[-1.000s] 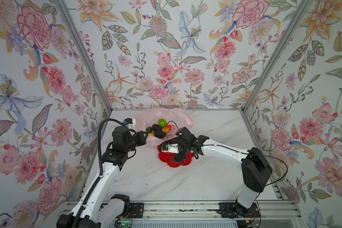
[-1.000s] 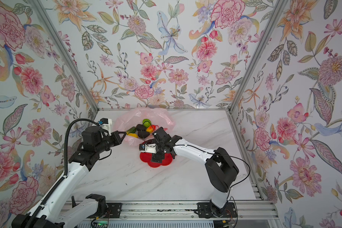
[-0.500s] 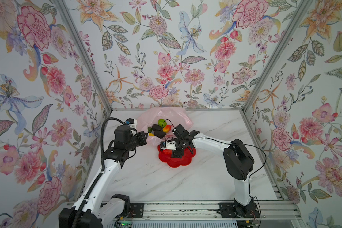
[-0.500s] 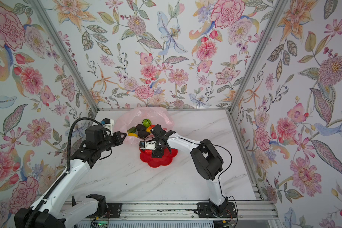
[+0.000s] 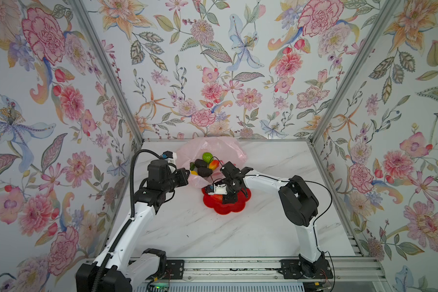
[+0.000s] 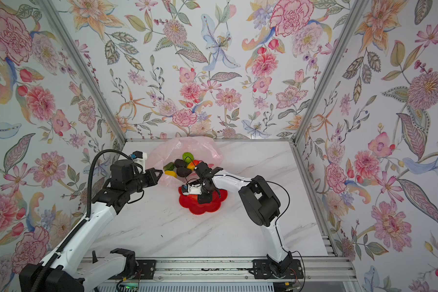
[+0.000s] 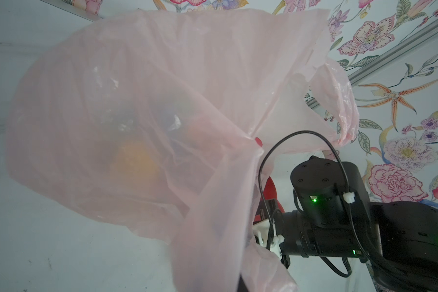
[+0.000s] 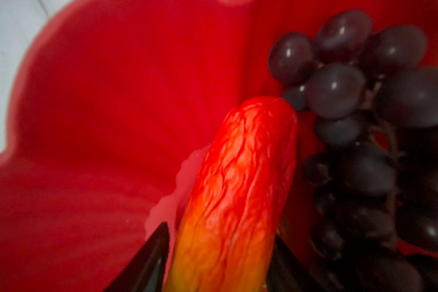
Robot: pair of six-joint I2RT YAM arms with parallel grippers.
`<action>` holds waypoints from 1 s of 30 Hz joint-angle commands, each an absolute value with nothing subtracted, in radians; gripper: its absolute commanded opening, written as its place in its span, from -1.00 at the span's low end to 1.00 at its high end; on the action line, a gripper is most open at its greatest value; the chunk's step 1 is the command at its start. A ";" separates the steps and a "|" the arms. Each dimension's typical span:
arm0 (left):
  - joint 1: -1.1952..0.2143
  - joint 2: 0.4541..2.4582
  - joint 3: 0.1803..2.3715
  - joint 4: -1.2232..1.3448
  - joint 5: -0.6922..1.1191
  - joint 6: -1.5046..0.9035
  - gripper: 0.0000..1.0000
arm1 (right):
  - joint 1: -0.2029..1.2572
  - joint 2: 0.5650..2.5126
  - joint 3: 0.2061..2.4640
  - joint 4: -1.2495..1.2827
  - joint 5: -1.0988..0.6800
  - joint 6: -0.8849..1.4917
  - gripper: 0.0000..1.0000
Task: Place the fruits into the plastic bag
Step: Pick up the fruit from the plate.
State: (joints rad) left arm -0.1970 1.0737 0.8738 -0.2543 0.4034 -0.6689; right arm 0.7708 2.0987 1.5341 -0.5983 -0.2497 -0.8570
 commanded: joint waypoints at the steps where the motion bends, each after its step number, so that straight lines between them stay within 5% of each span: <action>1: -0.203 1.078 0.887 -0.261 0.391 -0.669 -1.00 | 0.769 2.123 1.566 -0.634 -0.269 -0.841 -0.06; 11: -0.202 1.063 0.867 -0.241 0.406 -0.696 -1.00 | 0.767 2.049 1.521 -0.626 -0.293 -0.791 -0.67; 30: -0.215 1.034 0.848 -0.204 0.437 -0.726 -1.00 | 0.761 1.528 1.182 -0.280 -0.442 -0.384 -0.71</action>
State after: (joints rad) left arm -0.2005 1.0508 0.8574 -0.2306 0.4149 -0.7158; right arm 0.7689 1.6073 1.2327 -0.3950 -0.3988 -0.5247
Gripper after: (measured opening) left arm 0.047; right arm 0.356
